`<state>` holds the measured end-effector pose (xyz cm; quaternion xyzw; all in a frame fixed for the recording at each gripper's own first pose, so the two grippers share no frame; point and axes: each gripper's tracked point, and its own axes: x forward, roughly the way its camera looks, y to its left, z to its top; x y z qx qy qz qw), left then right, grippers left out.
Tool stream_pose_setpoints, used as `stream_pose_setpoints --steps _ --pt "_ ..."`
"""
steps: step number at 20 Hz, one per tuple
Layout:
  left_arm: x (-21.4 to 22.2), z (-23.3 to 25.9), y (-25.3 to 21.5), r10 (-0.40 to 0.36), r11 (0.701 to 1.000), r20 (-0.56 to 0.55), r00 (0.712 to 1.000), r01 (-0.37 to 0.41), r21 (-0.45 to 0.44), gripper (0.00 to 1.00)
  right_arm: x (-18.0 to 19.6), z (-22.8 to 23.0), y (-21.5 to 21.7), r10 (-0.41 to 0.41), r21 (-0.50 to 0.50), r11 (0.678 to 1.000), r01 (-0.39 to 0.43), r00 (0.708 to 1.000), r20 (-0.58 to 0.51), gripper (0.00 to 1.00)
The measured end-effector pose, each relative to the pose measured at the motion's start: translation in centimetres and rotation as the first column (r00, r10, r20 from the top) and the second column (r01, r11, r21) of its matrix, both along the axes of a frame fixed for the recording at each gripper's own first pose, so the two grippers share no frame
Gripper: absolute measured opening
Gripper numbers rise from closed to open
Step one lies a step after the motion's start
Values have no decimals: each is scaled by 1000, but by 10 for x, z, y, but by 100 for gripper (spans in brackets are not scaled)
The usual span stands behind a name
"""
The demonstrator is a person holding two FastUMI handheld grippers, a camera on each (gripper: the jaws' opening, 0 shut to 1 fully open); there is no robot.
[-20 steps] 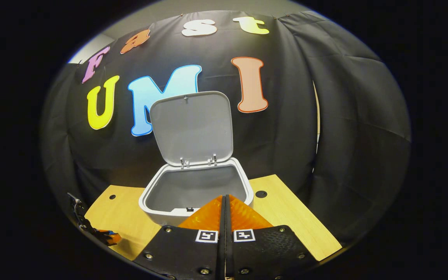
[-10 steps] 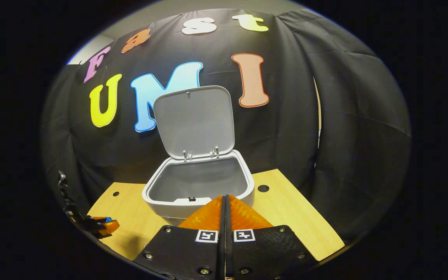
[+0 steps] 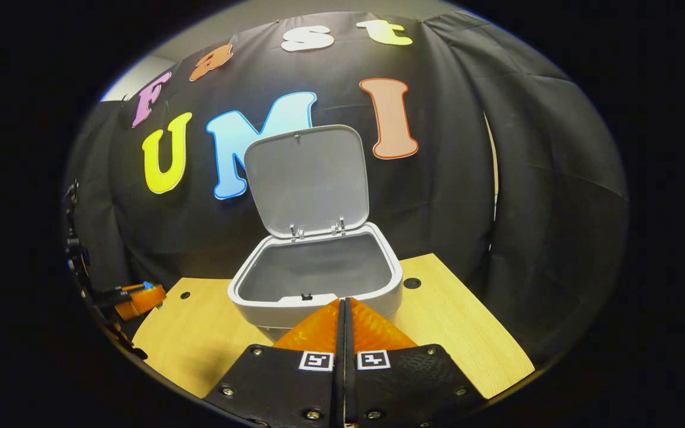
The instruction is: Press the lid of the desktop garbage bin to open it, pick up the crumpled paper on the desktop and throw it into the bin, then pick up the pop can on the desktop and drop it into the bin, and finally close the garbage bin lid.
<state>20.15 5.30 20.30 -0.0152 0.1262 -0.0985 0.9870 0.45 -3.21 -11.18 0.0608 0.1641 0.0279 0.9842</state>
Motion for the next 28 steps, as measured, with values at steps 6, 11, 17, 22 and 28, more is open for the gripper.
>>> stream_pose_setpoints --steps 6,11,17,22,28 --pt "24 55 -38 -74 997 94 993 72 27 42 3 0 -5 -7 4 1000 7 1000 2 0" --pt "38 71 -95 -180 983 127 975 172 68 44 4 -1 -16 -28 5 1000 28 1000 1 0" --pt "47 64 -156 -283 957 118 952 273 92 44 1 -8 -39 -68 9 998 68 998 -14 0" --pt "58 42 -186 -306 949 81 949 298 100 43 -1 -19 -56 -97 14 995 98 995 -37 0" --pt "70 19 -204 -320 945 38 947 316 83 42 -4 -26 -77 -142 19 989 143 988 -52 0"
